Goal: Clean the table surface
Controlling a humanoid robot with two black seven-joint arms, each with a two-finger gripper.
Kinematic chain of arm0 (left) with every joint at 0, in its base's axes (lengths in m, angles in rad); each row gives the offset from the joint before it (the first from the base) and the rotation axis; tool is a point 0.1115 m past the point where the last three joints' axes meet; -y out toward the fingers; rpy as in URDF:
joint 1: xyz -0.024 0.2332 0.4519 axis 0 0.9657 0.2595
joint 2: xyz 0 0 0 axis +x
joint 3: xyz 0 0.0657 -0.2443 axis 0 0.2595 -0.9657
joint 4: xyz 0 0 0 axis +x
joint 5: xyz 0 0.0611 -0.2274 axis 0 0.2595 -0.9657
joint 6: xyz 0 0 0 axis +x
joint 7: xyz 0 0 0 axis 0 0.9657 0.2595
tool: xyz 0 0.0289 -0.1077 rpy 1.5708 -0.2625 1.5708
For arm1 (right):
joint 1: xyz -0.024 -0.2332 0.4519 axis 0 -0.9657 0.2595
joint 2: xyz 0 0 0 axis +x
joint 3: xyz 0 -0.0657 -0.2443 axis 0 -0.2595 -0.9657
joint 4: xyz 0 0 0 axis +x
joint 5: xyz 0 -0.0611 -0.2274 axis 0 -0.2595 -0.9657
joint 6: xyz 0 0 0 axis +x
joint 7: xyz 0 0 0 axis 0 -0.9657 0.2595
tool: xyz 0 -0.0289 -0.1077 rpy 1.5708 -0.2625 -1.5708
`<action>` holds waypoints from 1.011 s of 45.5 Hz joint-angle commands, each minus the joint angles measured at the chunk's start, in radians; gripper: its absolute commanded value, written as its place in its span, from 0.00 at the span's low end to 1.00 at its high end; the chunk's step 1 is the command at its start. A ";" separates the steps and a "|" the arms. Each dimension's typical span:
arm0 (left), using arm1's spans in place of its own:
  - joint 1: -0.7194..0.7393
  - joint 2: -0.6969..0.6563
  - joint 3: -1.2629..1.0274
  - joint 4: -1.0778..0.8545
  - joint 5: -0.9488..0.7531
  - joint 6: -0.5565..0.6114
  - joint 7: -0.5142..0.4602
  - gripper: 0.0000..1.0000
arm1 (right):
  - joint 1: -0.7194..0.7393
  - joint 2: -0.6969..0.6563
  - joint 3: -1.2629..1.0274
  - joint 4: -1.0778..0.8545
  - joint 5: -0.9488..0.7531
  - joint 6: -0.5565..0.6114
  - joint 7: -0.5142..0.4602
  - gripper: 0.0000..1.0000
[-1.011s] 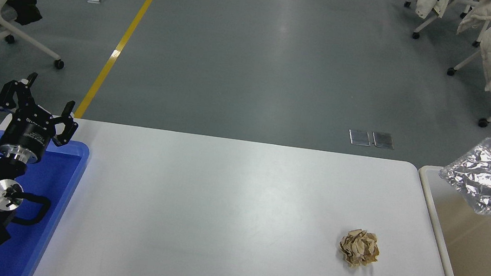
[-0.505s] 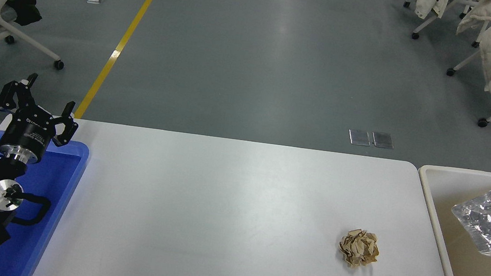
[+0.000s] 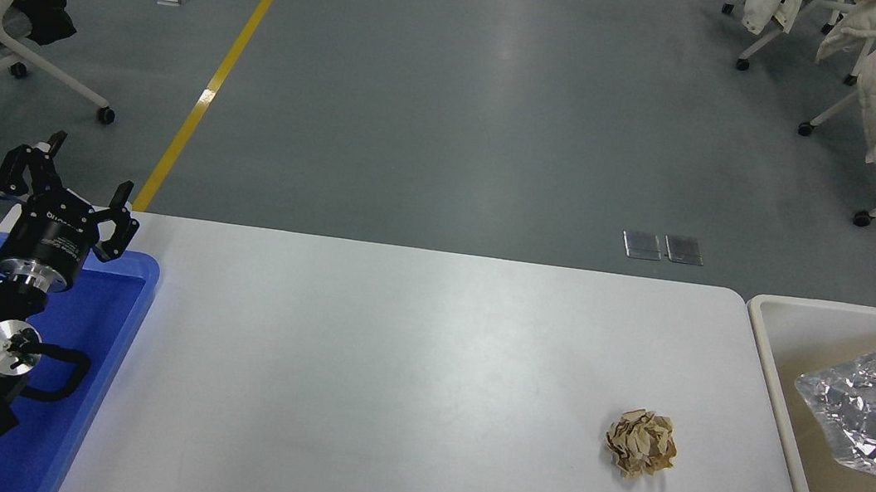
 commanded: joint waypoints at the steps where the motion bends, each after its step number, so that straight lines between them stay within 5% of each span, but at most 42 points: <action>1: 0.000 0.000 0.000 -0.001 0.000 0.000 0.000 1.00 | 0.013 -0.007 0.002 0.011 0.008 0.011 -0.001 1.00; 11: 0.000 0.000 0.000 0.000 0.000 0.000 0.000 1.00 | 0.039 -0.052 0.010 0.040 0.012 0.011 -0.001 1.00; 26: 0.000 0.000 0.000 0.000 0.000 0.000 0.000 1.00 | 0.029 -0.438 0.344 0.701 0.012 0.013 0.107 1.00; 39: 0.000 0.000 0.000 0.000 0.000 0.000 0.000 1.00 | -0.090 -0.428 0.564 0.760 -0.002 0.064 0.122 1.00; 46: 0.000 0.000 0.000 0.000 0.000 0.000 0.000 1.00 | -0.103 -0.266 0.786 0.769 0.009 0.077 0.123 1.00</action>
